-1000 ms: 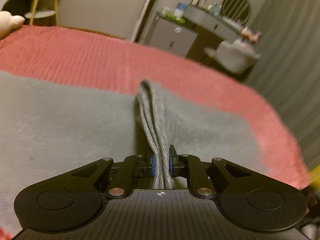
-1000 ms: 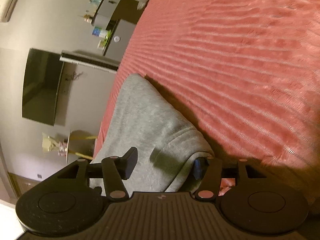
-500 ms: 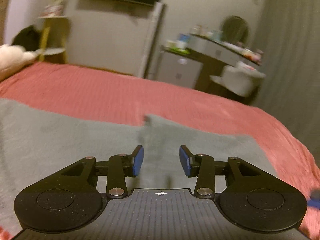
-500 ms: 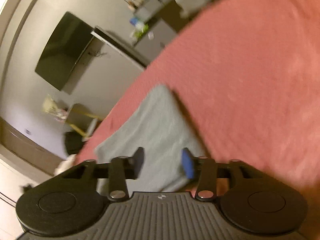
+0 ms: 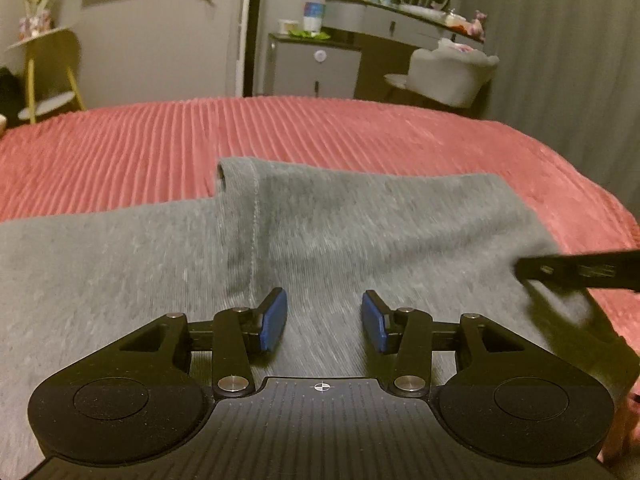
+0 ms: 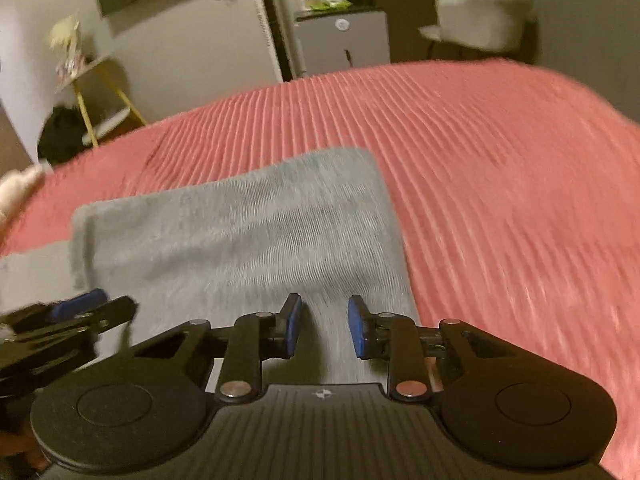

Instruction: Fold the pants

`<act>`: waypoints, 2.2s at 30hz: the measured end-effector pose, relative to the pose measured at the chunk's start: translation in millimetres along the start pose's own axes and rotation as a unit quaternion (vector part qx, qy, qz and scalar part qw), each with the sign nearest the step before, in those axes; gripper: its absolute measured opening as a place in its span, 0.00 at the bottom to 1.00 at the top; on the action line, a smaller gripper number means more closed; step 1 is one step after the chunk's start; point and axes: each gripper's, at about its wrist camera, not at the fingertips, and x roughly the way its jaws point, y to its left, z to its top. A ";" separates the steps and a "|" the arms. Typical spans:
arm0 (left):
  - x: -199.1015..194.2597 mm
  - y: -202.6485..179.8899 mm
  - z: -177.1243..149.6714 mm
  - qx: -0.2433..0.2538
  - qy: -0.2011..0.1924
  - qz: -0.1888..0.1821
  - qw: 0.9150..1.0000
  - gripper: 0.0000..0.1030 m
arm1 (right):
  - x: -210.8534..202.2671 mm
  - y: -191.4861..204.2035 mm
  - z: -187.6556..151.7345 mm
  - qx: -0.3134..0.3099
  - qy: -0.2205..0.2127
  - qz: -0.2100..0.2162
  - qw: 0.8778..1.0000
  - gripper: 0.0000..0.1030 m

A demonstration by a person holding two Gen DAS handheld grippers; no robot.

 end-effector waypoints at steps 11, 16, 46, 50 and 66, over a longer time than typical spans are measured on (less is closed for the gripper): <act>9.9 20.2 13.9 -0.013 -0.017 -0.040 0.999 0.50 | 63.7 8.3 51.5 -0.007 -0.028 -0.030 0.999 0.26; 11.7 12.1 12.2 0.054 -0.009 -0.037 0.998 0.50 | 38.7 9.5 34.5 -0.043 -0.013 -0.016 0.999 0.28; -42.0 24.3 -29.1 0.056 0.019 0.091 0.994 0.78 | -49.7 -4.3 -46.8 -0.063 0.059 0.000 0.996 0.34; -50.3 31.8 -22.4 0.027 -0.004 0.180 0.983 0.73 | -55.0 -6.2 -49.8 -0.051 0.050 0.008 0.997 0.44; 26.9 6.9 37.9 0.043 0.009 0.117 0.992 0.73 | -44.8 -1.1 -52.2 -0.043 0.046 0.015 0.998 0.61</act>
